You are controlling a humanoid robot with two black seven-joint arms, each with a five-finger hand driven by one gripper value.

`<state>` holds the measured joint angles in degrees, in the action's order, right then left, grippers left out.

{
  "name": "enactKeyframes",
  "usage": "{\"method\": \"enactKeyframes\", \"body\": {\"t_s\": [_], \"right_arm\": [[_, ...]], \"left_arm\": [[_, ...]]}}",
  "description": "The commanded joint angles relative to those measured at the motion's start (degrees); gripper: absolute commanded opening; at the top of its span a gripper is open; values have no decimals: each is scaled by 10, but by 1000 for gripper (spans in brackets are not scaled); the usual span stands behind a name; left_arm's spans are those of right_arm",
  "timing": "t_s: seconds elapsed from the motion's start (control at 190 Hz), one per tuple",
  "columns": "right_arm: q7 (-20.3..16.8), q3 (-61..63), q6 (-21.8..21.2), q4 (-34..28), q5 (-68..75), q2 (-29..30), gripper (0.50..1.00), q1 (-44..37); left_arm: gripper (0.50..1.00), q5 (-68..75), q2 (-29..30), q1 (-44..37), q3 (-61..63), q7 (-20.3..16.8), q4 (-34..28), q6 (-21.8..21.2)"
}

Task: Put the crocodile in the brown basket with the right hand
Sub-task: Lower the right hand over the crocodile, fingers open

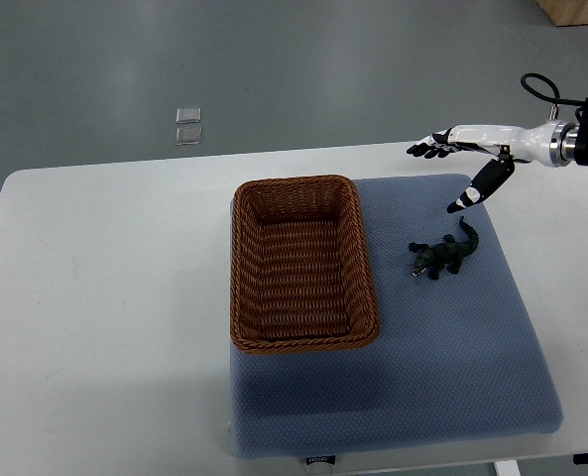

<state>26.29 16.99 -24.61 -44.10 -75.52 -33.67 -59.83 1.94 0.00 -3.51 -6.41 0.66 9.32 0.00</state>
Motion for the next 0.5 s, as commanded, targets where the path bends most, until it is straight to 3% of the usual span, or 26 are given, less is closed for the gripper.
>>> {"method": "enactKeyframes", "body": {"t_s": [0.0, 0.252, 0.493], "right_arm": [[1, -27, 47, -23, -40, -3, 932, 1], [11, -149, 169, -47, -59, -20, 932, -5], [29, -200, 222, -46, -94, -21, 932, -5]], "left_arm": [[1000, 0, 0, 0, 0, 0, 0, 0], [1000, 0, 0, 0, 0, 0, 0, 0], [1000, 0, 0, 0, 0, 0, 0, 0]]}}
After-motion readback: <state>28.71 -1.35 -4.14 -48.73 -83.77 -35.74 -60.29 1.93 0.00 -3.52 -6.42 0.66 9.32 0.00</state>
